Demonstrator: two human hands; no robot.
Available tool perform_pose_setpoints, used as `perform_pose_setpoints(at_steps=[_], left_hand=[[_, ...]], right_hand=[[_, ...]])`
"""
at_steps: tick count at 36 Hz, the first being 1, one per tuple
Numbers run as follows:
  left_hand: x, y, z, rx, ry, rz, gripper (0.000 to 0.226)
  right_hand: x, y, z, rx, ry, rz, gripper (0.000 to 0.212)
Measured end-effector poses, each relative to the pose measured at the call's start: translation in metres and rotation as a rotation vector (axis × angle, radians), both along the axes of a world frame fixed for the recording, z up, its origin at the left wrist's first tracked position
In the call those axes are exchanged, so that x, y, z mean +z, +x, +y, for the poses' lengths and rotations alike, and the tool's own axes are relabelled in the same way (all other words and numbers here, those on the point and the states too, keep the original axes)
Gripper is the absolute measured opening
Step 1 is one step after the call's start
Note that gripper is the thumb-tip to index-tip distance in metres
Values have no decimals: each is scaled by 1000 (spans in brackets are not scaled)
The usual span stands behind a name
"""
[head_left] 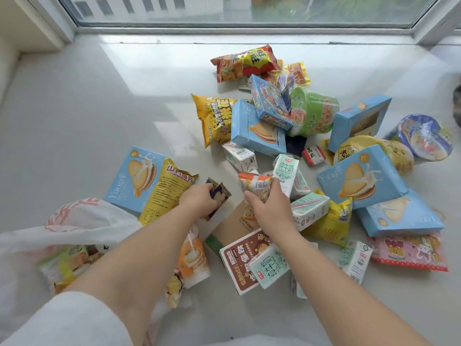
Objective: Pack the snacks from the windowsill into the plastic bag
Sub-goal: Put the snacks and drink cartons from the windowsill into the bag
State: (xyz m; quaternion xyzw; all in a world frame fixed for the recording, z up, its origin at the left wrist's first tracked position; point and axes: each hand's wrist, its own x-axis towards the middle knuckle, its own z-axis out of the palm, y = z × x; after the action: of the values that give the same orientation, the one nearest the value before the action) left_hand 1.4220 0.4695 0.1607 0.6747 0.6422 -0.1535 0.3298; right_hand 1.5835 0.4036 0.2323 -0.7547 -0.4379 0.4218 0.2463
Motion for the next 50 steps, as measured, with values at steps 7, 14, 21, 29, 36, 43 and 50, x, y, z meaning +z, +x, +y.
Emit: perform_pose_setpoints(at_steps=[7, 14, 21, 29, 36, 43, 50], left_hand=[[61, 22, 43, 136, 351, -213, 21], [80, 92, 64, 103, 444, -459, 30], [58, 131, 86, 262, 303, -478, 57], [33, 154, 111, 134, 190, -421, 29], [20, 186, 109, -82, 111, -295, 16], [16, 213, 125, -315, 36, -97, 20], [11, 238, 137, -288, -100, -123, 33]], right_hand=[[10, 55, 38, -519, 199, 117, 47], [-13, 129, 90, -96, -106, -261, 60], [-44, 166, 133, 24, -245, -364, 57], [-92, 177, 155, 304, -380, -541, 70], [-109, 192, 147, 230, -250, -460, 87], [-110, 233, 132, 188, -190, -583, 74], [-101, 276, 136, 290, -311, -629, 85]])
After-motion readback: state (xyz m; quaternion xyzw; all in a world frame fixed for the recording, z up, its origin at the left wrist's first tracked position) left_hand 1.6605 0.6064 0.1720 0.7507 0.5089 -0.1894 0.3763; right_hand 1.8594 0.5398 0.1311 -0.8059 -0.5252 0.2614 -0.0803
